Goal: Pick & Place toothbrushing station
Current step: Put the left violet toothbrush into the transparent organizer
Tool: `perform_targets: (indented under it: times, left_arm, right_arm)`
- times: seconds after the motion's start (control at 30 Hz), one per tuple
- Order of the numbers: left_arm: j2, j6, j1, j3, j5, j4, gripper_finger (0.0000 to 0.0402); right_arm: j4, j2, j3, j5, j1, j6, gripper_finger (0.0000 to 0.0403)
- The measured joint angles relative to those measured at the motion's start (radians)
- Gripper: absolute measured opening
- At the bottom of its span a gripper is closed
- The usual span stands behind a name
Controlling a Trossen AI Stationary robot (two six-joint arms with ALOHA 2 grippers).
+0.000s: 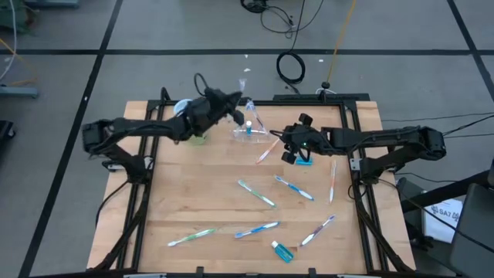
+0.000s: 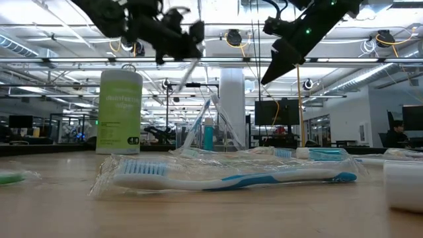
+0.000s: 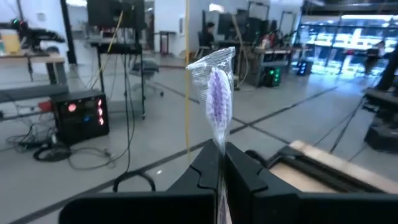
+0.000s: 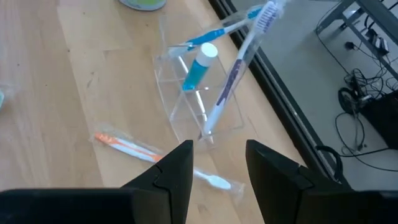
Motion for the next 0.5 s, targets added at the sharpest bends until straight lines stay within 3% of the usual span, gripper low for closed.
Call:
perform_targets:
  times: [0.27,0.5]
  left_arm:
    - [0.265,0.057,-0.013,-0.002,-0.094,0.279,0.0003]
    - [0.367,0.101,-0.052,-0.003,-0.293,0.321,0.0004]
  right_arm:
    - [0.002,0.0,-0.003,-0.002,-0.03,0.005,0.0139]
    - [0.062,0.0,-0.067,0.001,-0.032,-0.043,0.0139]
